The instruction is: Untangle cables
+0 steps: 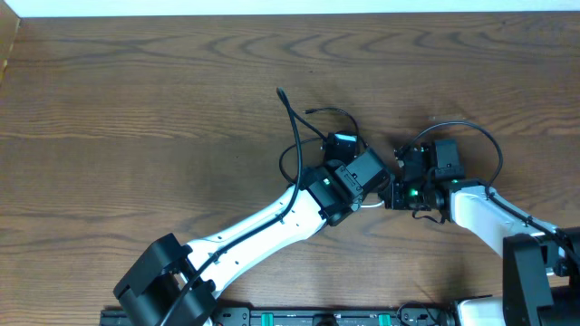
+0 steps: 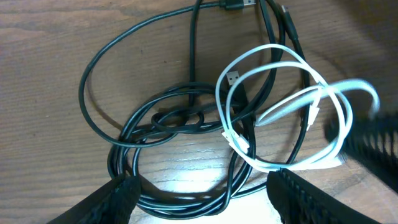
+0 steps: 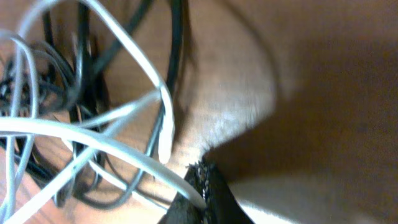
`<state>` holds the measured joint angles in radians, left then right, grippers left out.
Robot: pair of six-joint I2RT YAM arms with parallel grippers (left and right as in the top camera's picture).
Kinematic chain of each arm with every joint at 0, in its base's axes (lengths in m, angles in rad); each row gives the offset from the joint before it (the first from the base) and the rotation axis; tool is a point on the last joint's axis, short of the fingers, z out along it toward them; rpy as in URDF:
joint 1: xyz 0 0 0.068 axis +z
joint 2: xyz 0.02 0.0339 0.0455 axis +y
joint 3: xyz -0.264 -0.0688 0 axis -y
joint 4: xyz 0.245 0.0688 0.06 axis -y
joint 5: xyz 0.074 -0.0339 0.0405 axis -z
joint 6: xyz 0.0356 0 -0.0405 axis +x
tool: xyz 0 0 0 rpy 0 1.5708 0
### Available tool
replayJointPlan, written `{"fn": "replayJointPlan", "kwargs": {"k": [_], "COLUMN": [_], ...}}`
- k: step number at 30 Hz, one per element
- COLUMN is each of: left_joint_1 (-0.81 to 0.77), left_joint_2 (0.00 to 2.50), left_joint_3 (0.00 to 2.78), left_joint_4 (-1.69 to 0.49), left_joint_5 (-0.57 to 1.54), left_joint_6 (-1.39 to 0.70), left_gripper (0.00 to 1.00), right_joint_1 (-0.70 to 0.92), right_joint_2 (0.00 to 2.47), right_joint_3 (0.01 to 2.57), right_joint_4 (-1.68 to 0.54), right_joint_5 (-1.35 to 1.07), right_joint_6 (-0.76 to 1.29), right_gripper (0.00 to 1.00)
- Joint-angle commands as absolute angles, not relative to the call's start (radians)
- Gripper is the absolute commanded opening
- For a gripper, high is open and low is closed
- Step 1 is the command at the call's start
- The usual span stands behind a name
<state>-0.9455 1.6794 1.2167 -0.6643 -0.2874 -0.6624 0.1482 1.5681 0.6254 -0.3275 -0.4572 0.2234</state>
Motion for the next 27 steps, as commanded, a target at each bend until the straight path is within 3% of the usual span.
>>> {"fn": "replayJointPlan", "kwargs": {"k": [1, 4, 11, 16, 19, 21, 25, 27], "left_joint_1": [-0.945, -0.945, -0.945, -0.945, -0.945, -0.945, -0.945, -0.945], "left_joint_2": [1.676, 1.676, 1.676, 1.676, 1.676, 1.676, 1.676, 1.676], "left_joint_3": [1.21, 1.21, 1.21, 1.21, 1.21, 1.21, 1.21, 1.21], "left_joint_4": [-0.665, -0.662, -0.644, -0.643, -0.643, -0.644, -0.644, -0.643], "left_joint_5": [-0.302, -0.302, -0.301, -0.301, -0.301, -0.301, -0.301, -0.301], "left_joint_6": [-0.678, -0.678, -0.678, -0.678, -0.678, -0.678, -0.678, -0.678], "left_gripper": [0.73, 0.73, 0.77, 0.78, 0.78, 0.78, 0.78, 0.78], "right_joint_1": [0.107, 0.07, 0.06, 0.057, 0.046, 0.048, 0.099, 0.122], "right_joint_2": [1.516, 1.475, 1.446, 1.426, 1.402, 1.391, 1.39, 1.406], "right_joint_3": [0.714, 0.873, 1.021, 1.137, 1.273, 1.337, 1.324, 1.317], "right_joint_4": [-0.557, -0.915, -0.96, -1.003, -1.031, -1.037, -1.061, -1.078], "right_joint_5": [-0.44, -0.361, -0.302, -0.802, -0.918, -0.816, -0.156, -0.087], "right_joint_6": [0.113, -0.008, 0.309, -0.044, -0.061, -0.036, 0.262, 0.27], "right_gripper": [0.01, 0.01, 0.01, 0.01, 0.01, 0.01, 0.01, 0.01]}}
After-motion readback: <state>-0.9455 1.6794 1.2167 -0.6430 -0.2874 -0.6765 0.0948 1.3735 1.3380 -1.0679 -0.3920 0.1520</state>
